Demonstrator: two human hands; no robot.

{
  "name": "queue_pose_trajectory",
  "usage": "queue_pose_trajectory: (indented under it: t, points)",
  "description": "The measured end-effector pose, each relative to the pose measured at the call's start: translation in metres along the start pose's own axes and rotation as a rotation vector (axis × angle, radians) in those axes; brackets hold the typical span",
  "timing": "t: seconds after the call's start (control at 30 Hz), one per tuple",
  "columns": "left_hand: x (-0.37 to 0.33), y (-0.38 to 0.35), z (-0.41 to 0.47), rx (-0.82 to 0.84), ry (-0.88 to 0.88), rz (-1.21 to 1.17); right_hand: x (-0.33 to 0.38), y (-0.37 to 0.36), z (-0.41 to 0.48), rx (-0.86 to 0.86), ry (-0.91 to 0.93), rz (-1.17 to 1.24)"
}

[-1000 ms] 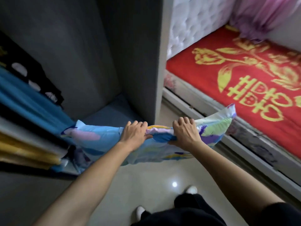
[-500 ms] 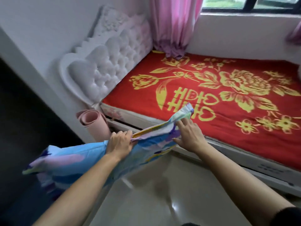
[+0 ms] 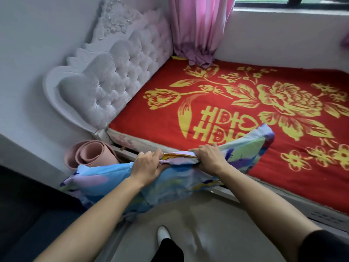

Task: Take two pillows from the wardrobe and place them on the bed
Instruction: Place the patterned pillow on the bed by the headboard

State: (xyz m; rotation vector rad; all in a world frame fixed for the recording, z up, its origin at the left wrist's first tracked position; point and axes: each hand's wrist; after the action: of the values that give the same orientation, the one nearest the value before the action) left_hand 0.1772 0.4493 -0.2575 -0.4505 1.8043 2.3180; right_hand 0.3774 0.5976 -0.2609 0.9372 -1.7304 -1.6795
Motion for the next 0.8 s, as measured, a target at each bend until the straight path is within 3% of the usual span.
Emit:
queue_pose_trajectory:
  t: [0.17,0.3,0.4,0.57,0.8]
  points:
    - [0.071,0.009,0.065,0.012,-0.004,-0.053,-0.001,0.028,0.079,-0.052,-0.032,0.065]
    - [0.123,0.032,0.126,0.118,-0.021,0.129,-0.010,0.054,0.137,-0.140,-0.091,0.083]
    - [0.148,0.040,0.168,0.160,0.010,-0.005,-0.019,0.072,0.175,-0.208,-0.113,0.041]
    - [0.164,0.034,0.244,-0.109,-0.036,-0.103,-0.054,0.083,0.244,-0.312,-0.168,-0.111]
    - [0.191,0.016,0.360,-0.180,0.141,-0.116,-0.119,0.060,0.360,-0.504,-0.239,-0.079]
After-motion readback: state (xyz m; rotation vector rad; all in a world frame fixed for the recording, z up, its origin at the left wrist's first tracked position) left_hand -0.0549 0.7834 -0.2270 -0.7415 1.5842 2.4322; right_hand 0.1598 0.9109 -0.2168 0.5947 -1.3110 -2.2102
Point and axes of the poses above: each hand's wrist, its own z-axis towards the middle knuckle, its own y-axis out of the back of the hand, x = y × z, and after that the axes turned 12 degrees about -z, right-handed
